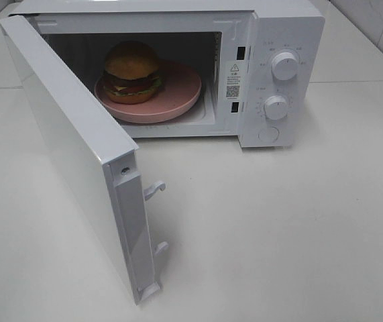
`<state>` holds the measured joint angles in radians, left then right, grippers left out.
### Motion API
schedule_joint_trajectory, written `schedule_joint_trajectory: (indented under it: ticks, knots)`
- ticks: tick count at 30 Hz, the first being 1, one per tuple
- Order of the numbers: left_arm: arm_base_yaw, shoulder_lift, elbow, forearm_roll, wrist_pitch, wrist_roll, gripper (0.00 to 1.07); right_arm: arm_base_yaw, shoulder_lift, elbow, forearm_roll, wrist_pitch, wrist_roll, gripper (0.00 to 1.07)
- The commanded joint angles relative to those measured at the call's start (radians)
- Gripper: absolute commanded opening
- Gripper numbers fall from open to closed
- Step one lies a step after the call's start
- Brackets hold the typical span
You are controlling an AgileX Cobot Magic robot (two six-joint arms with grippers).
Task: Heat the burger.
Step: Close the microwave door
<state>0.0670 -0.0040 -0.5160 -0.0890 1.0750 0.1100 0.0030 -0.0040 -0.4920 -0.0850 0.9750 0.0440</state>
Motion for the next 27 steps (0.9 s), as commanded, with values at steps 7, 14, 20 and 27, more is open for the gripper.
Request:
schedule_joint_trajectory:
  ticks: [7,14,20,27]
  knots:
    - [0.0,0.02,-0.022,-0.022,-0.021,-0.004,0.98,-0.006,-0.035,0.002,0.001,-0.014,-0.005,0.69]
    - [0.0,0.071,-0.034,-0.025,-0.131,-0.004,0.91,-0.006,-0.035,0.002,0.001,-0.014,-0.005,0.69]
    - [0.0,0.172,-0.032,-0.029,-0.309,-0.048,0.35,-0.006,-0.035,0.002,0.001,-0.014,-0.005,0.69]
    - [0.0,0.292,-0.022,-0.027,-0.452,-0.048,0.0,-0.006,-0.035,0.002,0.001,-0.014,-0.005,0.69]
